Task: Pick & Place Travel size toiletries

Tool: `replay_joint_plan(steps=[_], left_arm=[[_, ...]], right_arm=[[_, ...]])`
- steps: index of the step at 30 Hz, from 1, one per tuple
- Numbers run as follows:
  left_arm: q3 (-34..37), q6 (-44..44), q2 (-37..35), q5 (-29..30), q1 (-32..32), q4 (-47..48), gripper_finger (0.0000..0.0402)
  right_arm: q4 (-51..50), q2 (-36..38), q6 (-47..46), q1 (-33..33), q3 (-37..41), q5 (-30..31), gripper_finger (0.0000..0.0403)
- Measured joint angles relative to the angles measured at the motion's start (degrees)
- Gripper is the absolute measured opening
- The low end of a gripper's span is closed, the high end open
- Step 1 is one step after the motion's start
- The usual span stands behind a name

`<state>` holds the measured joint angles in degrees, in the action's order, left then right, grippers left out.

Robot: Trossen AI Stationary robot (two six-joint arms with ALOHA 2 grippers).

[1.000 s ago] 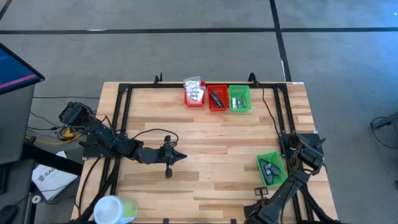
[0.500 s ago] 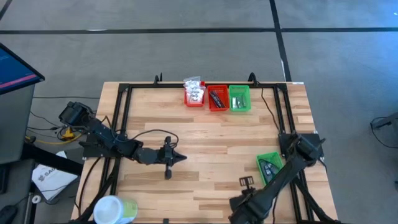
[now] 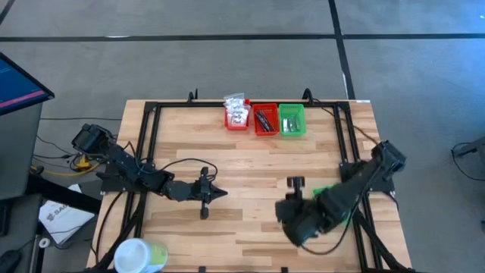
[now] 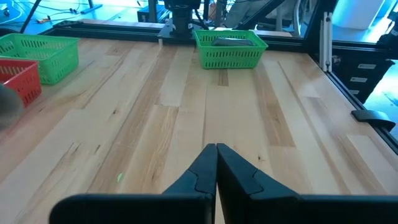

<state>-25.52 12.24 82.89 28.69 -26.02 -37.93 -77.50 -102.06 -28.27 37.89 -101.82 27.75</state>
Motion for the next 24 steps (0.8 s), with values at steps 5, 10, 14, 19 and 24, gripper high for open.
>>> replay_joint_plan(steps=[5,10,14,19,24], left_arm=[[0.0,0.2,0.0,-0.1,-0.5,0.0,0.0001],[0.0,0.2,0.0,-0.1,-1.4,0.0,0.0001],[0.0,0.2,0.0,-0.1,-1.7,0.0,0.0001],[0.0,0.2,0.0,-0.1,-1.7,0.0,0.0001],[0.0,0.2,0.0,0.0,-1.7,0.0,0.0001]], right_arm=[[1.6,5.3,5.6,-5.4,2.3,3.4,0.0054],[8.0,13.0,9.7,-13.5,11.0,4.9,0.0054],[18.4,20.3,15.0,-21.2,21.4,1.5,0.0054],[32.3,27.8,22.1,-34.2,34.6,-7.5,0.0054],[39.1,29.1,28.0,-50.1,41.9,-12.2,0.0054]])
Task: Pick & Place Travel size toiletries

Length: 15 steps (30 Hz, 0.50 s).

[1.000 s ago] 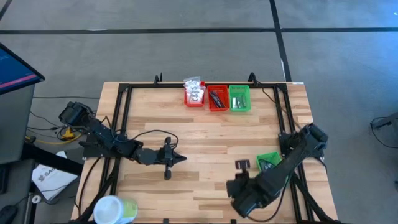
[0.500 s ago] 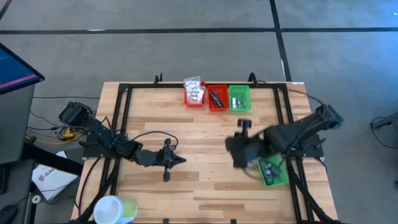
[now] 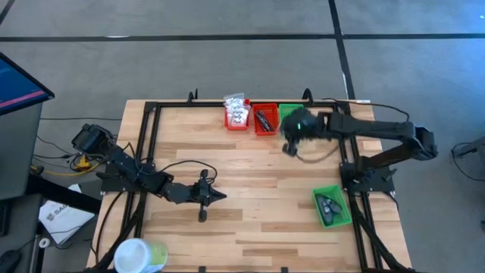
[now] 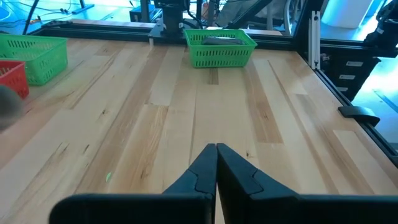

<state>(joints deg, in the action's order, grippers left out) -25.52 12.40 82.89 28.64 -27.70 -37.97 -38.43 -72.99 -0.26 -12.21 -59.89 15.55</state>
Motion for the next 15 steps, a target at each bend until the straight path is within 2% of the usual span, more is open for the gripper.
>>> replay_joint_plan(steps=[4,9,15], left_arm=[[0.0,0.0,0.0,0.0,0.0,0.0,0.0001],[0.0,0.0,0.0,0.0,0.0,0.0,0.0001],[0.0,0.2,0.0,0.0,-0.4,0.0,0.0001]], right_arm=[[3.0,-3.3,1.1,-12.1,0.9,-6.3,0.0054],[7.9,-10.1,-3.4,-22.8,0.9,-15.6,0.0054],[4.4,-20.0,-12.5,-29.4,-0.6,-17.2,0.0054]])
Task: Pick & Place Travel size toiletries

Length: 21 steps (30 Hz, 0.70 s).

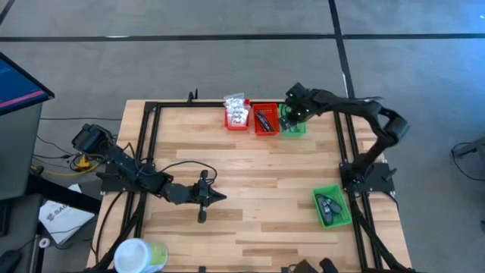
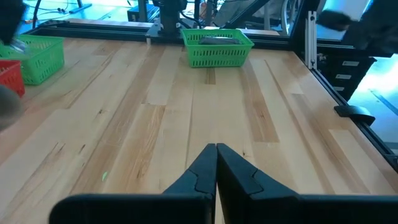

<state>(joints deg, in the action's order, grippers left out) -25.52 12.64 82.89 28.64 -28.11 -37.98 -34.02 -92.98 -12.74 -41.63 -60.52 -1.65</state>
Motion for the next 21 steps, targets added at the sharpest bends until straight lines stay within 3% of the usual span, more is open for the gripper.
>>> replay_joint_plan(steps=[11,21], left_arm=[[0.0,0.0,0.0,0.0,-0.2,0.0,0.0001],[0.0,0.0,0.0,0.0,-0.5,0.1,0.0001]], right_arm=[[-6.4,-8.5,-6.8,-1.7,-5.3,-1.6,0.0065],[-8.0,-9.4,-6.1,-1.7,-10.7,-1.3,0.0189]])
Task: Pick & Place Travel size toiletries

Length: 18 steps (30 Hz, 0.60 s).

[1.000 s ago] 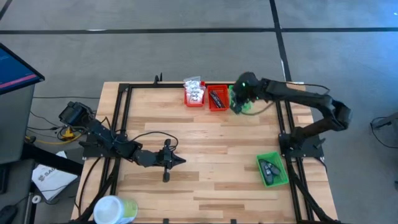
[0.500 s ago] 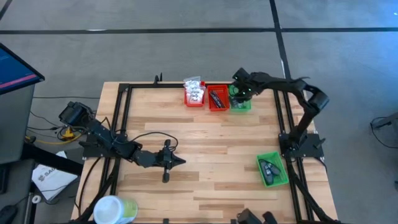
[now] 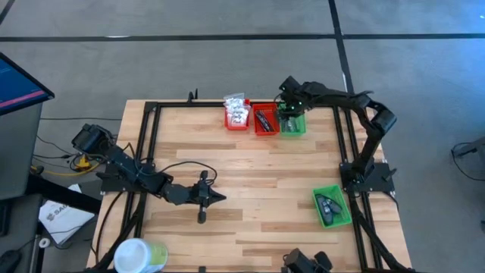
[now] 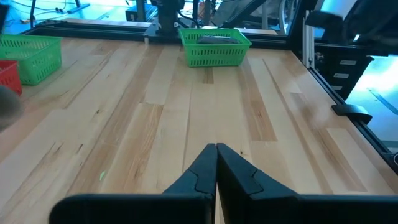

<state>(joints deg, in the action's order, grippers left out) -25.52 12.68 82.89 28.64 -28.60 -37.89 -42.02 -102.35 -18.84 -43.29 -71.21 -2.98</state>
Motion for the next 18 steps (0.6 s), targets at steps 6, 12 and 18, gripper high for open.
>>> replay_joint_plan(steps=[6,12,18], left_arm=[[0.0,0.0,0.0,0.0,0.0,0.0,0.0001],[0.0,0.0,0.0,0.0,0.0,0.0,0.0001],[0.0,0.0,0.0,0.0,0.0,0.1,0.0001]], right_arm=[[-8.1,0.0,6.7,1.4,-8.4,-0.1,0.0245],[-20.4,0.0,11.9,5.6,-16.4,-0.3,0.0250],[-27.4,1.2,11.6,11.7,-19.0,-0.2,0.0249]])
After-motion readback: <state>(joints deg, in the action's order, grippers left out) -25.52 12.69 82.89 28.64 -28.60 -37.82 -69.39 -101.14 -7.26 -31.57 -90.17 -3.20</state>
